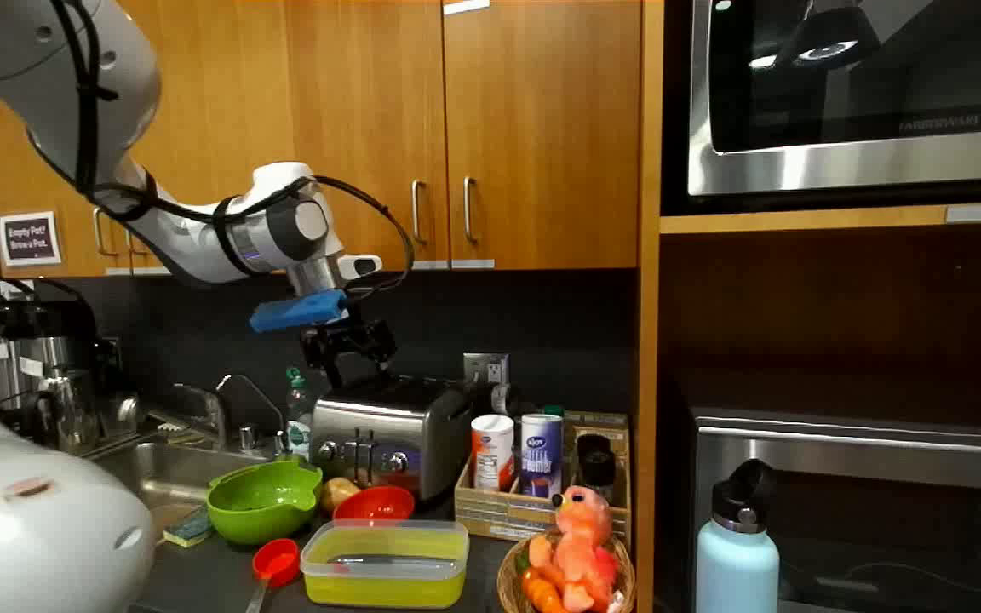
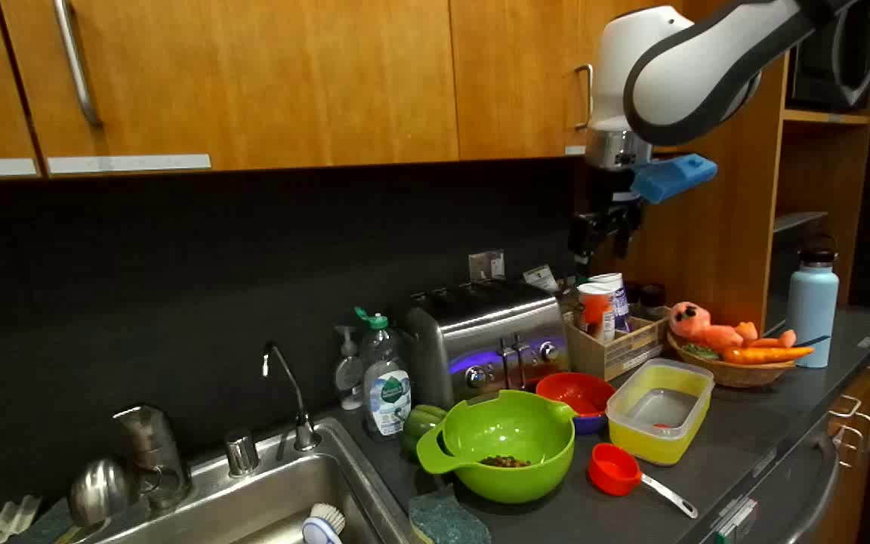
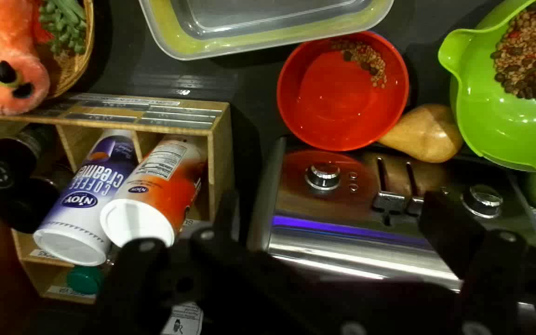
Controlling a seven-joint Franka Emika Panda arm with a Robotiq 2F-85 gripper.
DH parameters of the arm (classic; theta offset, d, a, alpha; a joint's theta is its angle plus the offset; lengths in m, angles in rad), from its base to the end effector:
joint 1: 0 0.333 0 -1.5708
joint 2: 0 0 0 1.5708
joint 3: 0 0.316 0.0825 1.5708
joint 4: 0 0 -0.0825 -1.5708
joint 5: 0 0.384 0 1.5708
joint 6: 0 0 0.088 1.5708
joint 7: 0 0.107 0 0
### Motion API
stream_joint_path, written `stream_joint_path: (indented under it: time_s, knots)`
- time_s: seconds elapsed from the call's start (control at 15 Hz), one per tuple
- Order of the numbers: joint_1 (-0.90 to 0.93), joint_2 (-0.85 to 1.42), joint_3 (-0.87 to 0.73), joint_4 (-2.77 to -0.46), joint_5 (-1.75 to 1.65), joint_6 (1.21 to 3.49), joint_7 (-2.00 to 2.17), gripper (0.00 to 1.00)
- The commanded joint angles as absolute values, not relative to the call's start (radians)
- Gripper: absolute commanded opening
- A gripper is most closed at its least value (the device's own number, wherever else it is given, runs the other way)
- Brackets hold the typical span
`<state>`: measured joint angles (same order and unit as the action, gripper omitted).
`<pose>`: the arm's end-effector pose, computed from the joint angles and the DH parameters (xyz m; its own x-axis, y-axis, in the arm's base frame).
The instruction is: Put the orange doll in the yellow bowl
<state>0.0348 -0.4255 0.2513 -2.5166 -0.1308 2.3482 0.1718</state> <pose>0.4150 0.1228 0.4490 0.9444 0.2010 0.2601 0.1596 -0.9722 0.1716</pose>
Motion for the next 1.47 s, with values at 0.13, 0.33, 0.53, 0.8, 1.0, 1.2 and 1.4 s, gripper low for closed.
stream_joint_path:
  time_s: [0.13, 0.33, 0.53, 0.8, 1.0, 1.2, 1.4]
  knots:
    - [0.055, -0.423, 0.232, -2.515, -0.142, 2.346, 0.180, 1.00]
    - [-0.020, -0.451, 0.250, -2.531, -0.282, 2.329, 0.236, 1.00]
    - [-0.101, -0.536, 0.212, -2.557, -0.471, 2.274, 0.258, 1.00]
    - [-0.186, -0.636, 0.182, -2.569, -0.625, 2.156, 0.334, 1.00]
    - [-0.203, -0.744, 0.164, -2.598, -0.639, 1.995, 0.400, 1.00]
    - [-0.218, -0.846, 0.137, -2.656, -0.638, 1.833, 0.456, 1.00]
    - [-0.245, -0.927, 0.092, -2.717, -0.633, 1.725, 0.527, 1.00]
